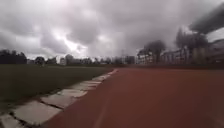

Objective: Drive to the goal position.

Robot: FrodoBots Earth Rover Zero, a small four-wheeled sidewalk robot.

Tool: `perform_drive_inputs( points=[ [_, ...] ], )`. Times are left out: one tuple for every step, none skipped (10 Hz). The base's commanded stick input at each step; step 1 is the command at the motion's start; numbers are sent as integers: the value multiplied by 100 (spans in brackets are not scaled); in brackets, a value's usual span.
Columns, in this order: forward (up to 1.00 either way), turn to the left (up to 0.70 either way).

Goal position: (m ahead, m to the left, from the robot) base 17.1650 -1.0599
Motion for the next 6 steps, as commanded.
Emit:
perform_drive_inputs(
  points=[
    [70,0],
    [70,0],
    [70,0],
    [70,0],
    [70,0],
    [70,-35]
  ],
)
